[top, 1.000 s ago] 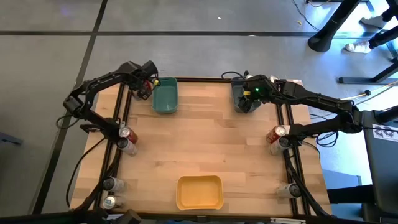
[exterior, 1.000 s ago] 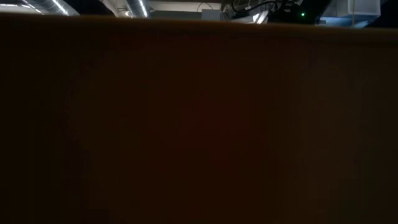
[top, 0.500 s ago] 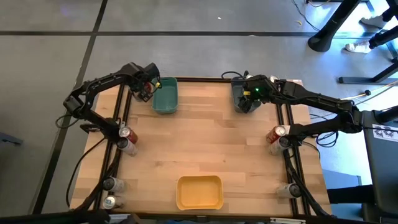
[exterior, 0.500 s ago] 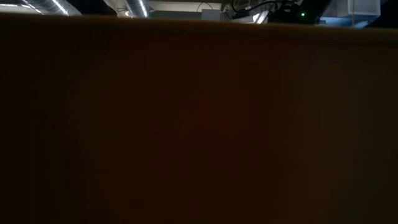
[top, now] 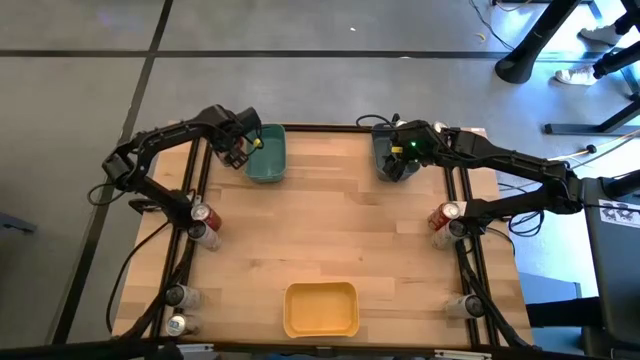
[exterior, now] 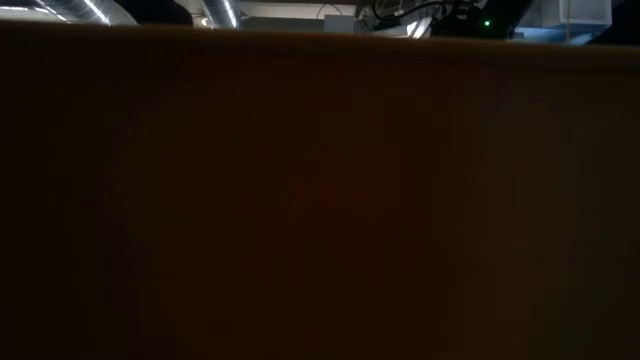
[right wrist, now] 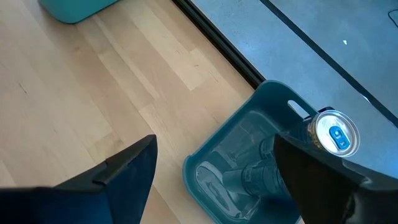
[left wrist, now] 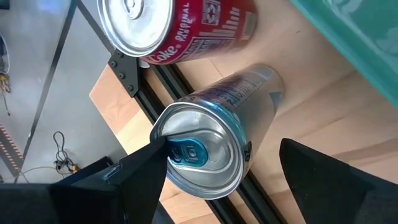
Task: Sort soda cans
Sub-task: Put the top blue soda can into the blue bin
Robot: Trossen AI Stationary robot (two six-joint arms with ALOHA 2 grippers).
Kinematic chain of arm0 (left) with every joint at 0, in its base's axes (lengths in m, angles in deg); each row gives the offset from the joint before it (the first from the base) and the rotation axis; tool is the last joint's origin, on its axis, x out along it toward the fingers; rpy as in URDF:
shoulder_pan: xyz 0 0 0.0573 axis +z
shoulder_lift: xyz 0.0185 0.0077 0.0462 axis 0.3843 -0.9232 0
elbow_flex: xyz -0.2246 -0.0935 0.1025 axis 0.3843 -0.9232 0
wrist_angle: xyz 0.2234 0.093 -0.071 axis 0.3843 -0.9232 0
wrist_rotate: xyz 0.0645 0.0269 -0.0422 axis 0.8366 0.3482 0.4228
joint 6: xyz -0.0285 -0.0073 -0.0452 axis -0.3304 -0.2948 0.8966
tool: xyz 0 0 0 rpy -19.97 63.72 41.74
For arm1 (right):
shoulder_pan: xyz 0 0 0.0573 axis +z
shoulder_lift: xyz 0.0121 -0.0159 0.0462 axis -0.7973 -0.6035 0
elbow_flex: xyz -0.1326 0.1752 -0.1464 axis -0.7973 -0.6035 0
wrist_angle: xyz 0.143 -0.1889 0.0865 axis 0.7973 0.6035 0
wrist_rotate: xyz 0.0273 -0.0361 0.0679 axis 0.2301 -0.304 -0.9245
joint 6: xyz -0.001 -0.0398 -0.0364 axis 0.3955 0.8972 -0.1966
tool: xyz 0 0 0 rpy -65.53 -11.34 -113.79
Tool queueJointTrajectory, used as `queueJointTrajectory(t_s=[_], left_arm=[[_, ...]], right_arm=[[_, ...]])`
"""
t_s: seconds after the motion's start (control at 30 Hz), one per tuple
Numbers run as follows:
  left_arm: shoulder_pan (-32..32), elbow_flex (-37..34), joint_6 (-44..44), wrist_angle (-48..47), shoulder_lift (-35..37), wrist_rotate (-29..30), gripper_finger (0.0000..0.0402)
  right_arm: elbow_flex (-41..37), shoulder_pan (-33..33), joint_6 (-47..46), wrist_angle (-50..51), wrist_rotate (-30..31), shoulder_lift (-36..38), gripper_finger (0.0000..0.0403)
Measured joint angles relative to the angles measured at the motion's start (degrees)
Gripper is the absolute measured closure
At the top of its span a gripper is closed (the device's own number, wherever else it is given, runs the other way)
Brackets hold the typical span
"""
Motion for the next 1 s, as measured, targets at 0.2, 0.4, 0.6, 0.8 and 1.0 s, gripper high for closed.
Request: queueJointTrajectory(t_s=[0.2,0.4,0.6,0.8,1.0], left_arm=[[-0.27,0.43,0.29,-0.57,-0.07,1.07,0.0108],[-0.3,3.76,1.59,-3.33,0.52,-2.31,0.0108],[0.68,5.08,1.54,-2.75,2.46,-2.58,0.0108],[3.68,5.11,1.25,-3.09,2.72,-1.35,0.0108],[5.92,5.2,2.23,-2.58,2.75,-0.96,0.0108]], right_arm=[[0.0,0.0,0.01,0.0,-0.02,0.0,0.0081],[0.0,-0.01,0.0,0.0,-0.02,-0.02,0.0081],[0.0,-0.02,0.02,0.02,-0.04,0.0,0.0081],[0.0,-0.02,0.01,0.02,-0.04,0.0,0.0081],[0.0,-0.02,0.02,0.03,-0.04,-0.02,0.0081]])
